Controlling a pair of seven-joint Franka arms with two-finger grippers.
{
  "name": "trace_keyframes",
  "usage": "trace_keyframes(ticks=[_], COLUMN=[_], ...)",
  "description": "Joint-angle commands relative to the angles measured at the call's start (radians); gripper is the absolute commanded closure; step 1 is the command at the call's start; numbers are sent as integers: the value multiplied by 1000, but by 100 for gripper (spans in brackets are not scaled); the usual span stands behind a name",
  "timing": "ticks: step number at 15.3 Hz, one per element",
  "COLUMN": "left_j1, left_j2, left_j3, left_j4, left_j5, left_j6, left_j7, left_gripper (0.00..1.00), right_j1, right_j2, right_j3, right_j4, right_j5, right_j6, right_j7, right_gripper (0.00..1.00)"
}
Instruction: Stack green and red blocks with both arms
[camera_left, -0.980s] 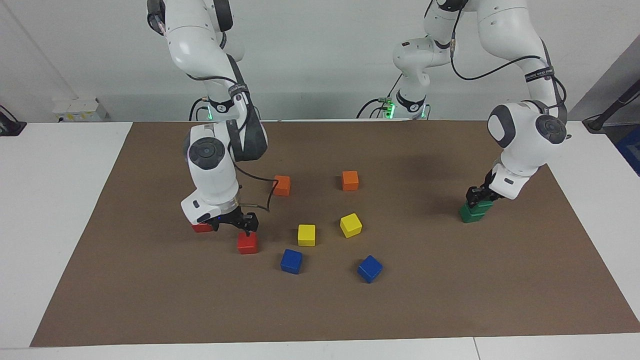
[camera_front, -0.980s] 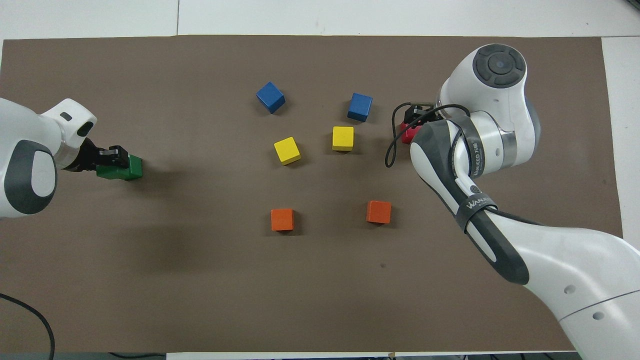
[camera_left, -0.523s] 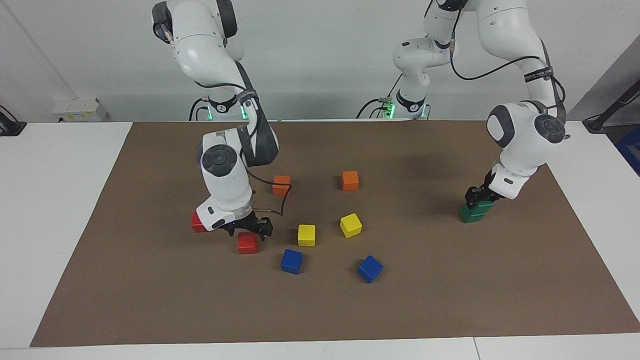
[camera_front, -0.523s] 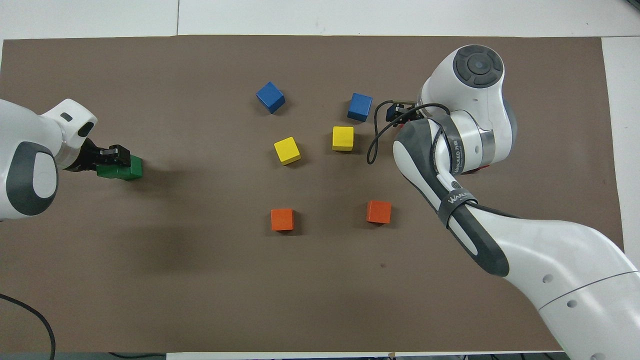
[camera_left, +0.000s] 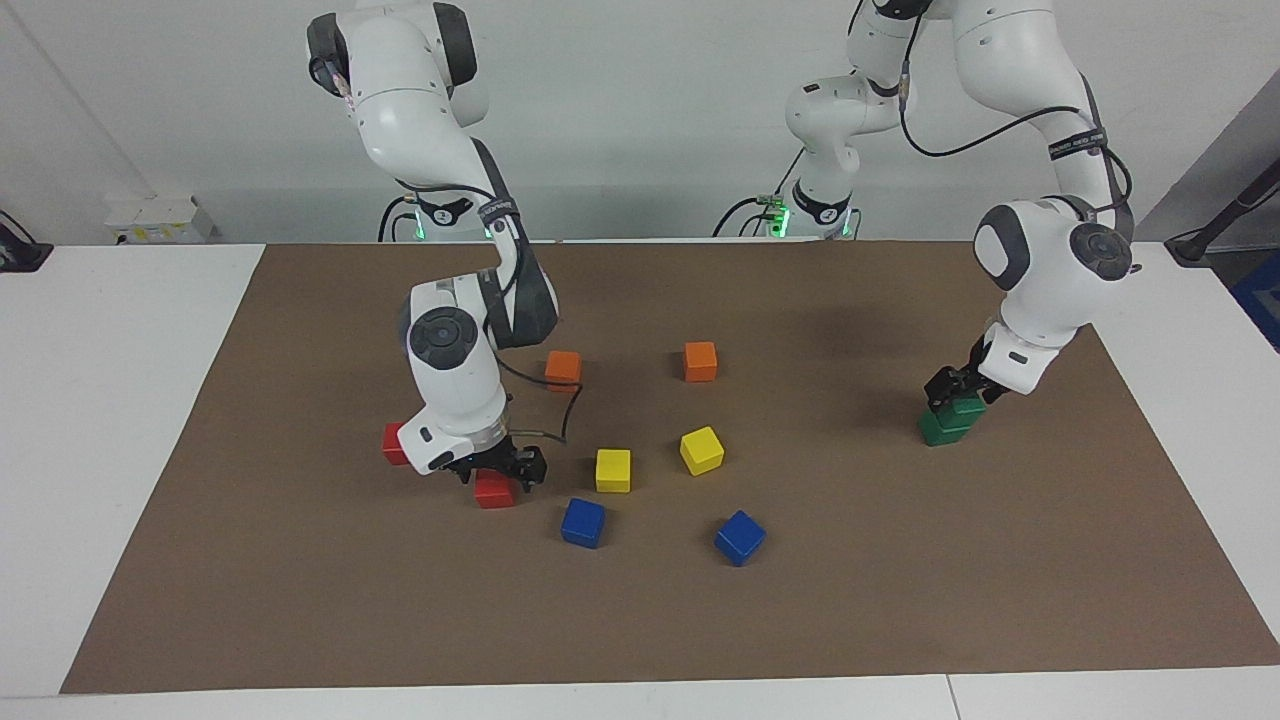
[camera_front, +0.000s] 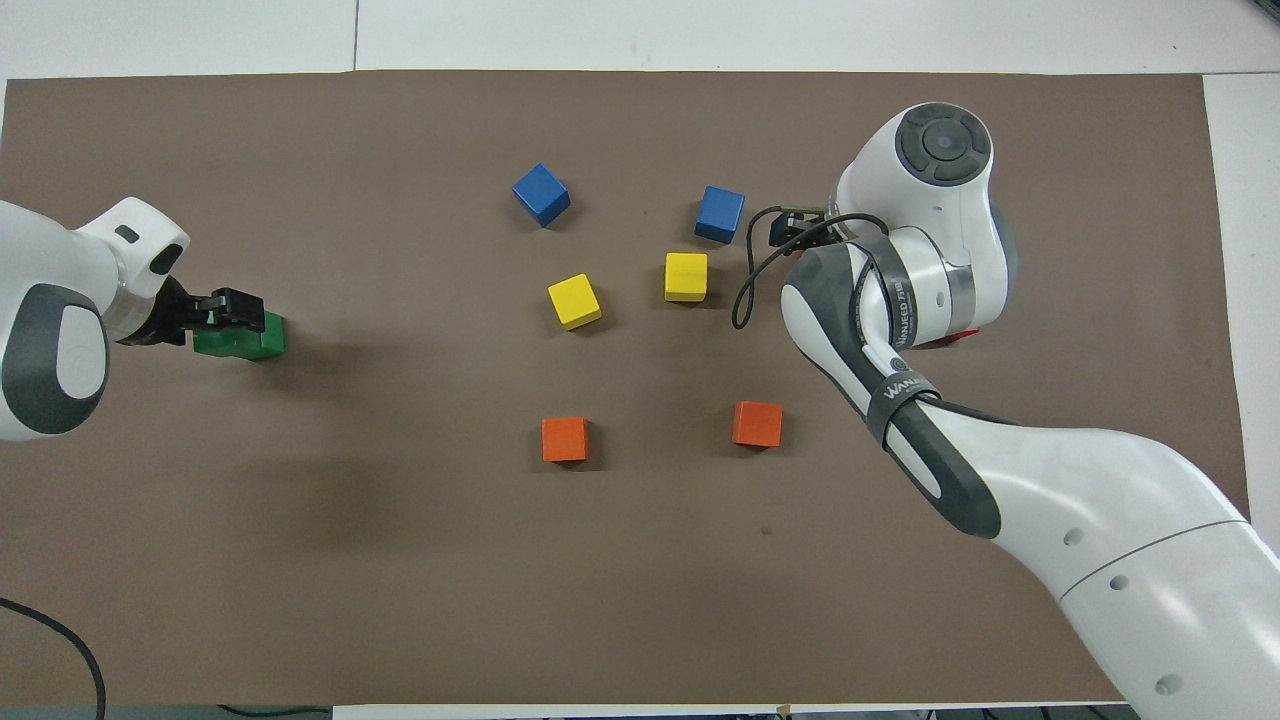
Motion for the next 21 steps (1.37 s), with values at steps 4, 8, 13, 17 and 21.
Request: trace_keyframes(ticks=[4,8,13,17,21], left_j1=[-18,-18,-59,-126,-141], left_j2=[-73,-157,-202,-169,-103], left_j3=[4,-13,6,69,70], left_j4=[162,216,218,309,391], left_j5=[-10,-10,-6,-1,-1], left_j6=[-308,-440,-505,-567,-578], left_j7=[-6,0,8,8,8], left_gripper=[0,0,0,0,0], right_j1=[-11,-10,-16,-86,-155], right_j2=[-6,-9,-73,-214,-307], right_j3=[6,6,3,0,2], right_j4=[-50,-50,-47,-105,-240], right_j5=[13,16,8,5,5], right_j6=[64,51,-89,-237,-206], right_j7=[-42,-39,-125,-344,-461], right_gripper=[8,64,99,100,100])
